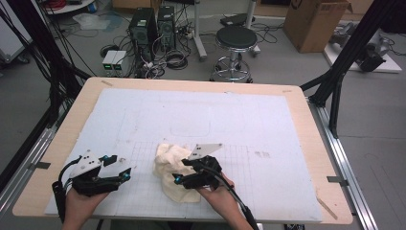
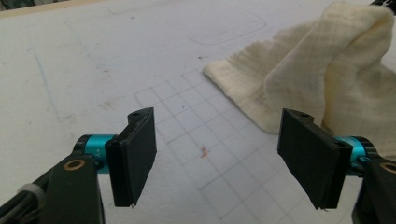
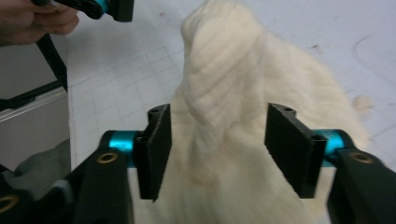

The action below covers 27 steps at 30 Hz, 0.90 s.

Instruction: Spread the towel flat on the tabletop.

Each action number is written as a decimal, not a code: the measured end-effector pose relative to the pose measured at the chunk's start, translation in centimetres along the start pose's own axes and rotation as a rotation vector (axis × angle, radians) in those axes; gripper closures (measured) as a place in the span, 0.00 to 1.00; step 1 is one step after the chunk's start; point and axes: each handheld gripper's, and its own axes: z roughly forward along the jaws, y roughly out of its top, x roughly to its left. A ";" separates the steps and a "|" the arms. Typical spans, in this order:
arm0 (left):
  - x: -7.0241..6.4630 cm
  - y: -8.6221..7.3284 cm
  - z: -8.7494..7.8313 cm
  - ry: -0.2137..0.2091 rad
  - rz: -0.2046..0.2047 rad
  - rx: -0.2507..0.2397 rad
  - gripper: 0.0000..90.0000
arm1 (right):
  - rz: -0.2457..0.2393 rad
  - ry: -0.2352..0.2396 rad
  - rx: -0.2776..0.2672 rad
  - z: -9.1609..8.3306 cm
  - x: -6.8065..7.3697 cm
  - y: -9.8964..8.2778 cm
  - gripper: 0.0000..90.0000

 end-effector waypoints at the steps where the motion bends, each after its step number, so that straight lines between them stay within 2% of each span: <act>1: -0.1 0.5 0.5 -0.033 -0.014 -0.002 0.33 | 0.001 -0.002 -0.019 -0.8 -0.1 -0.1 0.41; 4: -0.2 1.6 1.6 -0.056 0.002 0.014 0.36 | -0.008 -0.030 -0.054 -2.9 -0.8 -0.6 0.41; 7: -0.3 2.5 3.3 -0.074 0.008 0.032 0.38 | -0.004 -0.069 -0.059 -4.7 -1.7 -0.9 0.41; 9: -0.3 2.8 3.7 -0.068 0.016 0.034 0.41 | 0.002 -0.097 -0.062 -5.9 -2.4 -1.3 0.42; 11: 0.1 3.8 5.4 -0.068 -0.003 0.033 0.44 | 0.010 -0.120 -0.070 -6.9 -3.0 -1.6 0.42; 14: 0.2 4.3 6.6 -0.058 -0.006 0.045 0.50 | 0.010 -0.151 -0.085 -8.0 -3.9 -2.3 0.42; 15: 0.4 4.7 7.7 -0.050 -0.005 0.073 0.52 | 0.013 -0.152 -0.089 -8.2 -4.1 -2.5 0.44; 18: 0.6 5.1 9.3 -0.037 -0.009 0.114 0.56 | 0.016 -0.170 -0.095 -8.4 -4.6 -3.1 0.44; 20: 0.6 5.2 10.4 -0.051 -0.017 0.133 0.58 | 0.025 -0.172 -0.083 -8.2 -4.8 -3.4 0.44; 21: 0.6 5.2 10.4 -0.051 -0.017 0.133 0.59 | 0.019 -0.174 -0.076 -8.1 -4.9 -3.4 0.44; 22: 0.7 5.0 11.4 -0.062 -0.021 0.172 0.59 | 0.013 -0.176 -0.074 -8.0 -4.9 -3.5 0.44; 23: 0.7 5.0 11.4 -0.062 -0.021 0.172 0.60 | 0.016 -0.174 -0.075 -7.9 -5.0 -3.5 0.44; 24: 0.6 4.7 12.4 -0.073 -0.033 0.206 0.61 | 0.022 -0.169 -0.074 -7.7 -5.0 -3.6 0.44; 27: 0.2 4.5 13.3 -0.084 -0.002 0.252 0.64 | 0.024 -0.162 -0.058 -7.2 -5.2 -3.8 0.45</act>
